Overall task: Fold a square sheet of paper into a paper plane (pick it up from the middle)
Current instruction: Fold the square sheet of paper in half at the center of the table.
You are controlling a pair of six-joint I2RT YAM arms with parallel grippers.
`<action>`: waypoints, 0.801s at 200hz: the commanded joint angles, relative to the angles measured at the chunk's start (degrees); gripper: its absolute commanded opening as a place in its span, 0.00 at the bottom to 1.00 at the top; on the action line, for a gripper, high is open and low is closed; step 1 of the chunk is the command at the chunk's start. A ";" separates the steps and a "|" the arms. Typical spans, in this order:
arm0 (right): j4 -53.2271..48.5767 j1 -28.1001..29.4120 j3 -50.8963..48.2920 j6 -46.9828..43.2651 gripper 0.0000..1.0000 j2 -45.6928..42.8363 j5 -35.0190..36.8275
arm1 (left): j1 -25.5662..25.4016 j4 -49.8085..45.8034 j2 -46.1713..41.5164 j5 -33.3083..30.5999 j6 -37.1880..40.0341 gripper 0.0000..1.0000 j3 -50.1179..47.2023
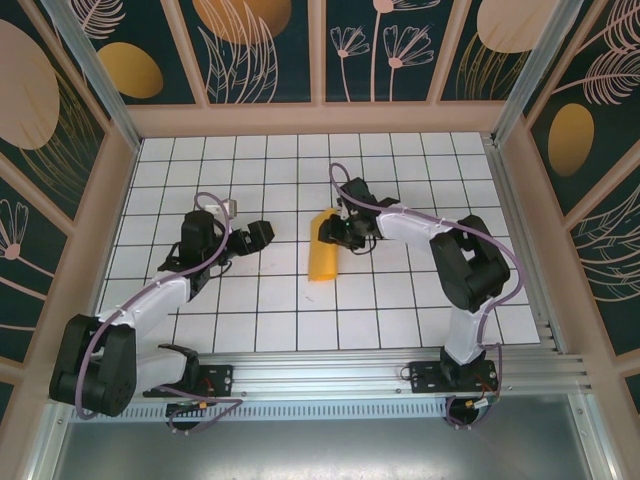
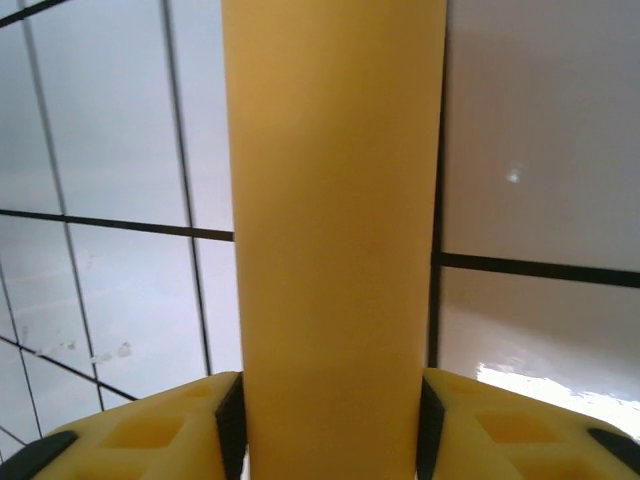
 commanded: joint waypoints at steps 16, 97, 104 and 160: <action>2.68 -2.36 -3.54 -0.11 0.58 -3.86 -0.50 | -0.24 2.84 -1.51 5.88 -1.47 0.99 -1.59; 0.36 -4.76 -8.41 -2.38 0.66 -6.65 0.70 | -3.44 3.58 4.04 7.35 -3.41 0.79 1.20; 0.40 -5.11 -9.24 -2.23 0.65 -6.94 0.90 | -3.85 3.48 4.48 6.45 -3.45 0.77 1.60; 3.36 -6.30 -12.38 0.09 0.59 -8.95 1.84 | -9.04 4.51 10.91 2.97 -5.14 0.59 5.85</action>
